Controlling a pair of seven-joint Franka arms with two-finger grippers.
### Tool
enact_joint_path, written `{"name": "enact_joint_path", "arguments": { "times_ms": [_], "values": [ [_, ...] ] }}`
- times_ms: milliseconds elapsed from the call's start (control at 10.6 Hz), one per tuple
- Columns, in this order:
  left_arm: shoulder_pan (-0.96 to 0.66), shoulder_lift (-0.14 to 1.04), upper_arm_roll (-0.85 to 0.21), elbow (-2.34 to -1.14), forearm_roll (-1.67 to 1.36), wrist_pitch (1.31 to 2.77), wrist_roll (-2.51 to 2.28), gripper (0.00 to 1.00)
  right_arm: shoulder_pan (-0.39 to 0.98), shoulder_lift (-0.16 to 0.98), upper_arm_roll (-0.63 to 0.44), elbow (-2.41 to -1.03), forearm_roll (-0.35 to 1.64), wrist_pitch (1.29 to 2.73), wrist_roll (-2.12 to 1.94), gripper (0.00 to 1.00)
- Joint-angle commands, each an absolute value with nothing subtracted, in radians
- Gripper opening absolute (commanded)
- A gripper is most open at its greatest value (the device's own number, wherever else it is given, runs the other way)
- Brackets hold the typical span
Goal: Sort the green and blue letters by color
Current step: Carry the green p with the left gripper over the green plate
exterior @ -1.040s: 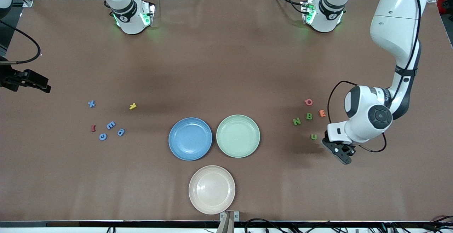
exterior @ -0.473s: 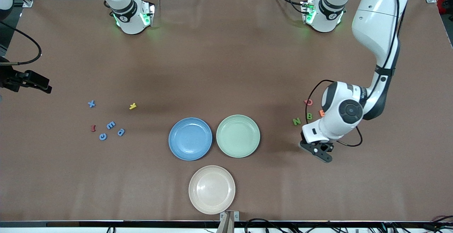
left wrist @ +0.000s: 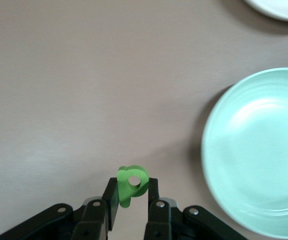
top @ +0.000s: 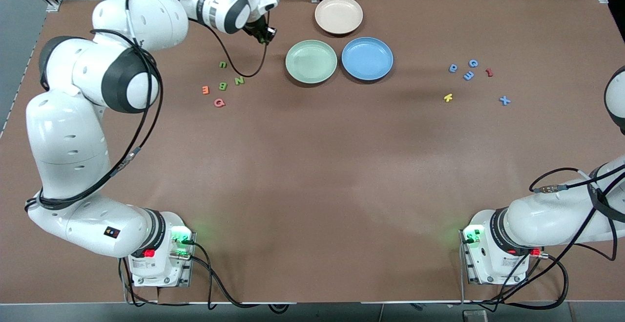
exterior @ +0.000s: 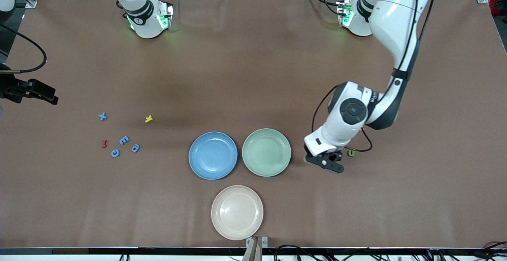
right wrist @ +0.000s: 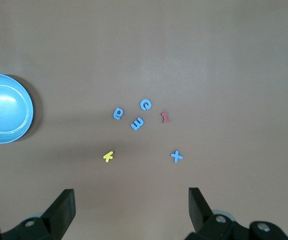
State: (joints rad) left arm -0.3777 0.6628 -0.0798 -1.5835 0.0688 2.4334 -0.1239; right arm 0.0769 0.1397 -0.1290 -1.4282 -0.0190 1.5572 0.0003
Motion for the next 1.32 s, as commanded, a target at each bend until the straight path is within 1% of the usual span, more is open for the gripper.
{"name": "enact_joint_path", "arguments": {
  "times_ms": [0, 95, 378, 567, 1229],
  "values": [
    [-0.437, 0.699, -0.067, -1.528, 0.051, 2.45, -0.237, 0.0, 0.078, 0.14, -0.129, -1.43, -0.025, 1.559, 0.009, 1.0],
    [-0.463, 0.701, -0.066, -1.528, 0.051, 2.457, -0.277, 0.0, 0.078, 0.14, -0.129, -1.43, -0.025, 1.559, 0.009, 1.0],
    [-0.523, 0.738, -0.066, -1.528, 0.052, 2.555, -0.383, 0.0, 0.078, 0.138, -0.129, -1.428, -0.025, 1.559, 0.011, 1.0],
    [-0.549, 0.761, -0.064, -1.526, 0.052, 2.591, -0.429, 0.0, 0.078, 0.14, -0.129, -1.428, -0.025, 1.559, 0.011, 1.0],
    [-0.586, 0.788, -0.067, -1.522, 0.051, 2.597, -0.566, 0.0, 0.078, 0.138, -0.129, -1.428, -0.025, 1.557, 0.011, 1.0]
  ]
}}
